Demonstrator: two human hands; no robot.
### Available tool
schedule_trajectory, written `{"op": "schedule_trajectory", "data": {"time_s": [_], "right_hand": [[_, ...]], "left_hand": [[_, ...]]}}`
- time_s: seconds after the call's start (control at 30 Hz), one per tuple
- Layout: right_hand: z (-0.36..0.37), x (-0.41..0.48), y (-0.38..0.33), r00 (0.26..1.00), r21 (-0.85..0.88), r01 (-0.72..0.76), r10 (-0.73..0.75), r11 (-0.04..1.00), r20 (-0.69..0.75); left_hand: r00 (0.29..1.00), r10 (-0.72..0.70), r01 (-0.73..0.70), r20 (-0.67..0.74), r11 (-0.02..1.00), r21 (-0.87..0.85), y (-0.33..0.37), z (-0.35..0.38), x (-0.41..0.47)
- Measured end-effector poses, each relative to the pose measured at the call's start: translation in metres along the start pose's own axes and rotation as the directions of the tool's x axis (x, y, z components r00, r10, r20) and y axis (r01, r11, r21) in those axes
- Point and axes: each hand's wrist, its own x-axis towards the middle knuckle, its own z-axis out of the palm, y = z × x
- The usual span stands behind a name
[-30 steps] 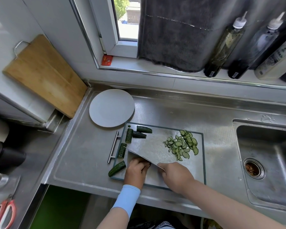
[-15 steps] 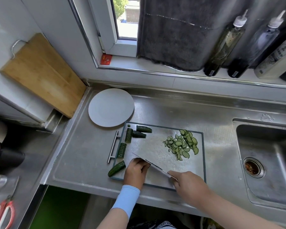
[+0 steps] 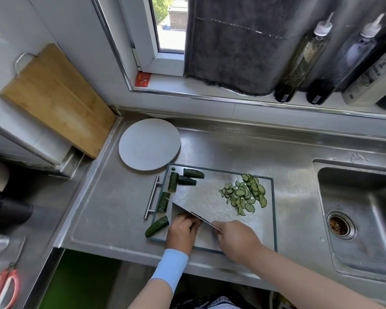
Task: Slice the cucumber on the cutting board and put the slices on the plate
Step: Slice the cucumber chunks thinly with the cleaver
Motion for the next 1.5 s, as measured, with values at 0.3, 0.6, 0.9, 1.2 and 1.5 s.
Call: {"op": "schedule_trajectory", "data": {"time_s": [0.3, 0.6, 0.9, 1.2, 1.5], "right_hand": [[0.002, -0.006, 0.004, 1.0, 0.008, 0.006, -0.006, 1.0, -0.017], [-0.002, -0.029, 0.024, 1.0, -0.006, -0.004, 0.004, 1.0, -0.027], [0.0, -0.019, 0.013, 1.0, 0.017, -0.021, 0.021, 1.0, 0.007], [0.001, -0.003, -0.004, 0.999, 0.033, -0.043, 0.042, 0.999, 0.024], [0.002, -0.014, 0.004, 1.0, 0.043, -0.022, 0.022, 0.999, -0.006]], "left_hand": [[1.0, -0.005, 0.005, -0.006, 1.0, 0.0, 0.002, -0.001, -0.001], [1.0, 0.016, -0.016, -0.005, 1.0, -0.004, 0.003, -0.003, 0.0], [1.0, 0.008, -0.008, -0.012, 1.0, -0.014, 0.003, -0.004, 0.0], [0.998, 0.057, -0.057, -0.025, 0.998, -0.036, 0.0, -0.003, -0.005], [0.998, 0.046, -0.047, -0.052, 0.999, -0.026, 0.002, -0.002, -0.004]]}}
